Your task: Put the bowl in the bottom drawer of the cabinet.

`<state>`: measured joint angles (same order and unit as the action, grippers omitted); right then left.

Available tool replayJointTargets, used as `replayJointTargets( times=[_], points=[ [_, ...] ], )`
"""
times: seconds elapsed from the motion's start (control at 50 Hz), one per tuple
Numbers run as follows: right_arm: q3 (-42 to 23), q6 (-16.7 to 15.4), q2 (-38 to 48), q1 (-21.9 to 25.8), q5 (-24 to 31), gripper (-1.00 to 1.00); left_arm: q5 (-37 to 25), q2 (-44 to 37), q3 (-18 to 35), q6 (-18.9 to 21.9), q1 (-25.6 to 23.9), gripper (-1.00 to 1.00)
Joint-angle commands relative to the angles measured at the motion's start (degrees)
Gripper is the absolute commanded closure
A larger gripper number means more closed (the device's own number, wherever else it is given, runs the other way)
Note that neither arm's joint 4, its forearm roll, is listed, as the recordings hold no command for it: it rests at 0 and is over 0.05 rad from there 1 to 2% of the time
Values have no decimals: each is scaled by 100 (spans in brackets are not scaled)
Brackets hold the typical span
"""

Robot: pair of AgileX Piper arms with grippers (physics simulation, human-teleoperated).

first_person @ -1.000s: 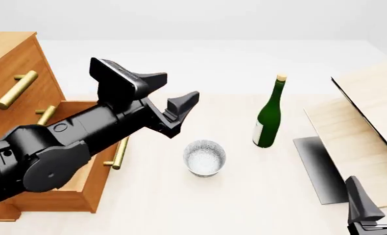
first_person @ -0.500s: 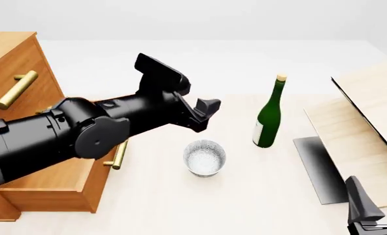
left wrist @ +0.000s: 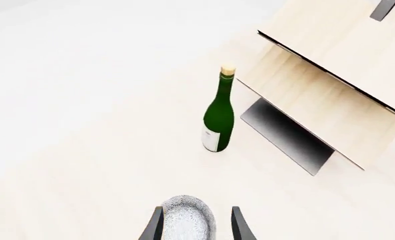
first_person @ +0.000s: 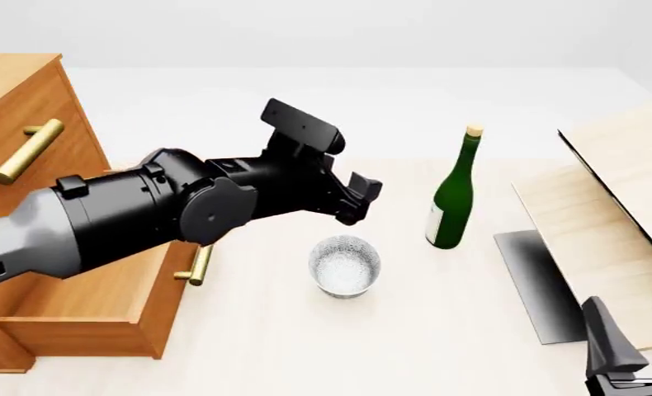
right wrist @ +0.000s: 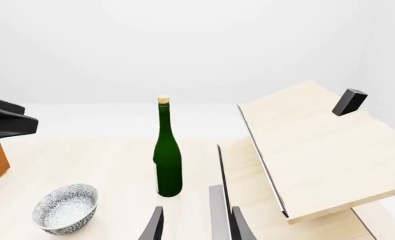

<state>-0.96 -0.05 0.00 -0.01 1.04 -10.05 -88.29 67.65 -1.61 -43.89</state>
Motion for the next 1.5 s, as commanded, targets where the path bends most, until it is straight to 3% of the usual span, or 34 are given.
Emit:
replayJointTargets(
  times=[0.02,1.5],
  points=[
    [0,0,0,1,-1,-100,-63,-224,46,-68,-7,-100],
    [0,1,0,-1,-2,-100,-589,-1846,921,-1001,-73,-100]
  ],
)
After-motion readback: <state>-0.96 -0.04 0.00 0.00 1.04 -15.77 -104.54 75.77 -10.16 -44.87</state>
